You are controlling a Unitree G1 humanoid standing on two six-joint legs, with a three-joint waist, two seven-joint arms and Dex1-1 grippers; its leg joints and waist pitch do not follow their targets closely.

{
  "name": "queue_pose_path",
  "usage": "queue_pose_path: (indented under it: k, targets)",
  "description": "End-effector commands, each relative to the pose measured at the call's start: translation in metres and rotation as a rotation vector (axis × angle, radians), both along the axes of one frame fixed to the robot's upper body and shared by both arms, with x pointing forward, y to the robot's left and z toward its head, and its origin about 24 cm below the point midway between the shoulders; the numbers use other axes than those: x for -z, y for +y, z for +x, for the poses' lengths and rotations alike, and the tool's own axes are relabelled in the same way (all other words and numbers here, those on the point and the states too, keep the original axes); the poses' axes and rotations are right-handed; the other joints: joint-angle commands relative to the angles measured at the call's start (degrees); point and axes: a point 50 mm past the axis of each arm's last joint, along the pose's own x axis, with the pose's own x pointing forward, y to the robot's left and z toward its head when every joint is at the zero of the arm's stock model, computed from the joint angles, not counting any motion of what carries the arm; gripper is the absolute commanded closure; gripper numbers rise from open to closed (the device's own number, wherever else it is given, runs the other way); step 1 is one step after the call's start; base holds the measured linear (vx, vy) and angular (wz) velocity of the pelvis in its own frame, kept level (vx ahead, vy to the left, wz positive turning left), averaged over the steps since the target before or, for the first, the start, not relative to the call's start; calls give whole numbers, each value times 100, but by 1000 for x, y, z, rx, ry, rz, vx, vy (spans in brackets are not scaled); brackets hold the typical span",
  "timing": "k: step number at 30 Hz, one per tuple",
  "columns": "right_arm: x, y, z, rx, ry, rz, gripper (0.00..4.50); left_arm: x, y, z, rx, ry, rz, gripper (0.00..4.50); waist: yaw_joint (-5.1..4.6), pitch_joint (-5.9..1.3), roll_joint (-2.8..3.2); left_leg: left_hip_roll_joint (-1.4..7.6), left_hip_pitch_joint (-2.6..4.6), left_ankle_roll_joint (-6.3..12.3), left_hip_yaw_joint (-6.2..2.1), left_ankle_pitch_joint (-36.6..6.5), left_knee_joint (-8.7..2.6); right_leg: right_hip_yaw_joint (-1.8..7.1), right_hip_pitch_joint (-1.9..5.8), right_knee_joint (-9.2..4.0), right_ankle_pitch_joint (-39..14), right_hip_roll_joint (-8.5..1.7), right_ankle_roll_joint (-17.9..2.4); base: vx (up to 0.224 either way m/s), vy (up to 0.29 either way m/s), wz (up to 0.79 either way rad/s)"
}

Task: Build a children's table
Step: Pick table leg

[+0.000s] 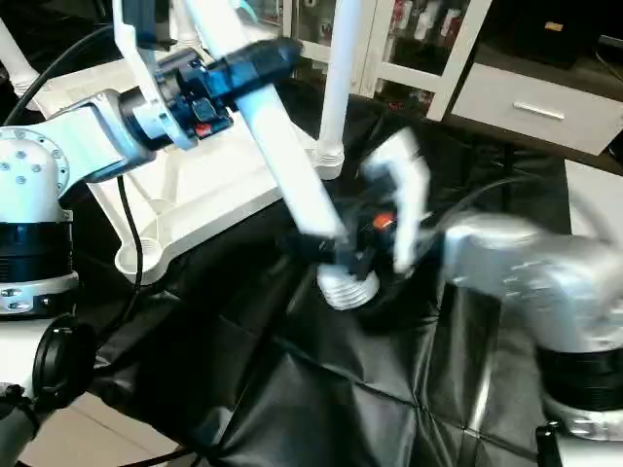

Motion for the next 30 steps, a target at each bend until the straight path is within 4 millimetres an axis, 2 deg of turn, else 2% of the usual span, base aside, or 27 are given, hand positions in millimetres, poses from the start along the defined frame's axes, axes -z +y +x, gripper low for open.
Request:
queue_pose_path:
  k: [1, 6, 10, 15, 20, 30]
  targets:
    - [-3, 0, 1, 11, -19, -11, 0, -6, -4, -8, 54, -72, 21, 278, -17, -414, -7, 377, 173, -51, -213, -279, -381, 379, 338, -346, -463, -595, -1084, 0, 0, 0]
    - [-6, 0, 2, 8, -22, 11, 0, -3, -5, -11, 91, -120, 94, 278, -23, -422, -10, 379, 176, 97, -204, -114, -369, 373, 337, -306, -67, -583, -1223, 0, 0, 0]
    - [-10, 5, -4, -64, -14, 56, 0, 3, -6, -12, 128, -159, 183, 278, -22, -415, 10, 383, 190, 74, -202, -229, -377, 376, 331, -321, -229, -587, -1216, 0, 0, 0]
    - [-9, 11, -11, -134, 4, 76, 0, 4, -8, -12, 158, -186, 212, 278, -19, -432, 15, 388, 184, 47, -205, -255, -375, 375, 349, -307, -220, -592, -1241, 0, 0, 0]
    - [0, 15, -16, -161, 38, 70, 0, 2, -9, -11, 171, -214, 215, 278, -13, -446, 26, 382, 179, 64, -204, -162, -360, 369, 351, -277, 60, -593, -1350, 0, 0, 0]
    - [15, 15, -18, -134, 96, 37, 0, 1, -9, -11, 206, -247, 216, 278, -7, -444, 27, 381, 176, 33, -206, -219, -364, 372, 358, -286, -52, -601, -1375, 0, 0, 0]
